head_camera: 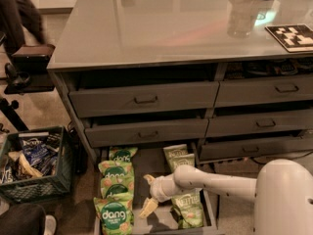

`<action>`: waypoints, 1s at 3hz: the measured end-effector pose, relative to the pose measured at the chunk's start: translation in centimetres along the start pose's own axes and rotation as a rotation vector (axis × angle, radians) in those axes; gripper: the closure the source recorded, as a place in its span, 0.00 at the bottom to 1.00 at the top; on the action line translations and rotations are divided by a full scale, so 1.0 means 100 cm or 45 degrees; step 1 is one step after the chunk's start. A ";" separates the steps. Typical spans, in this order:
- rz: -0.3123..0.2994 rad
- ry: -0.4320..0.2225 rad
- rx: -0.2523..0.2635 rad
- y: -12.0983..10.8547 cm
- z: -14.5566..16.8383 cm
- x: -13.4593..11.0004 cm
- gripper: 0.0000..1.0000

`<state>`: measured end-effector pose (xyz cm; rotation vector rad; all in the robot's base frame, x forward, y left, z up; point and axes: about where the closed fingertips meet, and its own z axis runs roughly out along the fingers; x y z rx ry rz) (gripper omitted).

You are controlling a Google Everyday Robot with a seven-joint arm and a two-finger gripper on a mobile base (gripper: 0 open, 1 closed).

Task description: Pick green rice chip bag from bottom drawer and place on counter

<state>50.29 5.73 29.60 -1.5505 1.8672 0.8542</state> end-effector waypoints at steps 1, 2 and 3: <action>0.000 0.000 0.000 0.000 0.000 0.000 0.00; 0.011 0.007 -0.053 0.002 0.021 0.009 0.00; -0.003 0.000 -0.129 0.003 0.054 0.018 0.00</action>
Offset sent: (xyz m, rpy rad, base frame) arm -0.0044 0.0211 -0.0453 0.0014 0.0743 0.0550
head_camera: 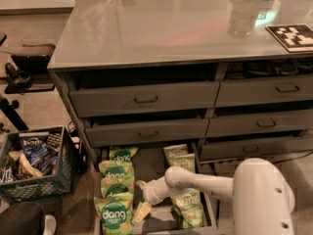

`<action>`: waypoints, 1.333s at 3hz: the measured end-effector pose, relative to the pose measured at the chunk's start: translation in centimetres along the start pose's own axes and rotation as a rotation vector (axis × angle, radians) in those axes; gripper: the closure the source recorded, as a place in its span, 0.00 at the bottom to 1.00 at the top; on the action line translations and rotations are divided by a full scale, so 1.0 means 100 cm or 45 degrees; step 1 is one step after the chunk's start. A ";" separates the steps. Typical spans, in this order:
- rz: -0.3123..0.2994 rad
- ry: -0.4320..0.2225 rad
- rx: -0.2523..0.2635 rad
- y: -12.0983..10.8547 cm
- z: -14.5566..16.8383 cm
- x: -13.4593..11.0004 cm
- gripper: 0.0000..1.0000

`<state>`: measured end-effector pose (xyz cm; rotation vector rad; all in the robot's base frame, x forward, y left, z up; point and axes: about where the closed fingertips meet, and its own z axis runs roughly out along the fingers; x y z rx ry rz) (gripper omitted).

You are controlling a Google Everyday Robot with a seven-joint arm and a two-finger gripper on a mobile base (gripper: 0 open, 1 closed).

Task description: Pick green rice chip bag from bottom drawer and place on counter

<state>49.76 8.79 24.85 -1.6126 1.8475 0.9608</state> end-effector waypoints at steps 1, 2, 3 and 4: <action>0.008 -0.001 -0.057 -0.004 0.022 0.010 0.00; -0.005 -0.003 -0.104 -0.002 0.035 0.009 0.16; -0.021 -0.002 -0.130 0.002 0.043 0.004 0.38; -0.034 -0.004 -0.130 0.008 0.044 -0.002 0.38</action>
Offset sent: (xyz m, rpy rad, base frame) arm -0.0008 0.0313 -0.0365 0.0252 0.0607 0.0977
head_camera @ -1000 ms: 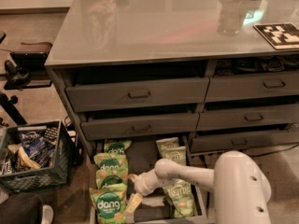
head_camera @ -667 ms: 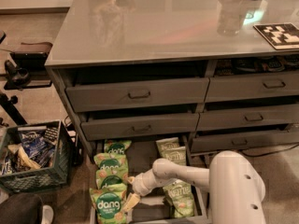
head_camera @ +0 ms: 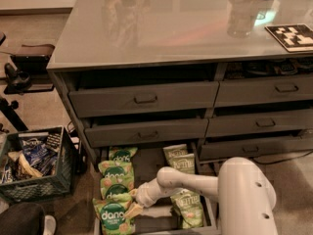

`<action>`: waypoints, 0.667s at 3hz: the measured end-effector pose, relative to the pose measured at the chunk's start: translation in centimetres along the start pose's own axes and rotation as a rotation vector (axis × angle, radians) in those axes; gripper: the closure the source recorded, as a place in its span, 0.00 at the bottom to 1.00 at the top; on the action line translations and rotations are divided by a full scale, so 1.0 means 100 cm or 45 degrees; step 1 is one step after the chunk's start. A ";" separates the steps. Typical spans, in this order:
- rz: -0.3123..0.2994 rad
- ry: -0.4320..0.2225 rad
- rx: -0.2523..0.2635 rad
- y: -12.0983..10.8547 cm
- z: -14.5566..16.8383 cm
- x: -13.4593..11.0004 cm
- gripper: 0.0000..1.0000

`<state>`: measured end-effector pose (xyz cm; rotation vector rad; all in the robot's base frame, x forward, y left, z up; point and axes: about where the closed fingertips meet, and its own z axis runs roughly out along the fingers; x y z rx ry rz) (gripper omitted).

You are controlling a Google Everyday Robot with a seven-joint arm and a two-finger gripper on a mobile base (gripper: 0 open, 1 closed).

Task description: Pick green rice chip bag from bottom drawer and place on counter

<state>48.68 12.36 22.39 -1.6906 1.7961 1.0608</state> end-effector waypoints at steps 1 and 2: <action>-0.019 -0.022 -0.008 0.006 0.005 -0.010 0.31; -0.030 -0.049 -0.045 0.014 0.020 -0.019 0.25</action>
Offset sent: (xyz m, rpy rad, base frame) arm -0.0202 0.0430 0.0071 0.0751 0.0144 0.0533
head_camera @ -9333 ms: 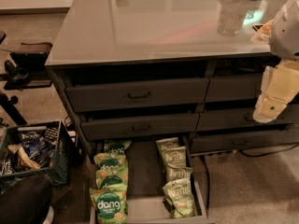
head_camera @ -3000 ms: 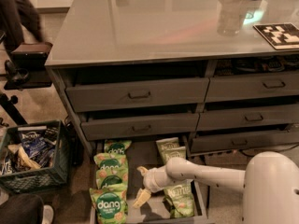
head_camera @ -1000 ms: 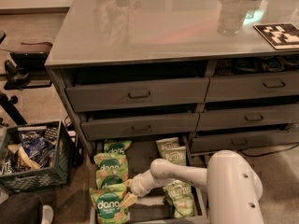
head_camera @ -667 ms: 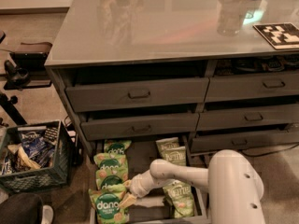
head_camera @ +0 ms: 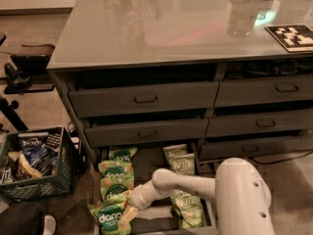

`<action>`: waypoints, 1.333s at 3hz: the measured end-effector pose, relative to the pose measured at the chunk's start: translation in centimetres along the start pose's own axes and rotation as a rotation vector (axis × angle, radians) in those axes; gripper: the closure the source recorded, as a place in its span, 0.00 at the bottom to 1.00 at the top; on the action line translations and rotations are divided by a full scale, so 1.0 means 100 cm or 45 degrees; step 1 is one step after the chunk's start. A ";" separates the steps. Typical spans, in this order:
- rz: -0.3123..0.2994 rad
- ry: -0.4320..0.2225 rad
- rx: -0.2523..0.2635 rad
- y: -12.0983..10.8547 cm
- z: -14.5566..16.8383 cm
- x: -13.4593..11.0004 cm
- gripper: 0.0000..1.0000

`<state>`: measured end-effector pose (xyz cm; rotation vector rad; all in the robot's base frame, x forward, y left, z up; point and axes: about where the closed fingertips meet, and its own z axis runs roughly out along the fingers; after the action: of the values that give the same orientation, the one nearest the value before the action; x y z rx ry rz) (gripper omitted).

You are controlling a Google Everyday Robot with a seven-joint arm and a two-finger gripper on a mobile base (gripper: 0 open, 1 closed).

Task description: Pick green rice chip bag from bottom drawer and place on counter

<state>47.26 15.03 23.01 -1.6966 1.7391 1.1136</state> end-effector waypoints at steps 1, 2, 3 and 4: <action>0.000 -0.028 -0.029 0.004 0.015 -0.005 0.23; 0.016 -0.053 -0.052 0.004 0.027 -0.004 0.22; 0.058 -0.077 -0.064 0.002 0.036 0.002 0.41; 0.058 -0.077 -0.064 0.002 0.036 0.002 0.64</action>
Offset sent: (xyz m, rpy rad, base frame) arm -0.0071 0.0324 -0.0198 0.0638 0.0589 0.0108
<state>46.31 17.80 20.83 -1.6429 1.7338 1.2259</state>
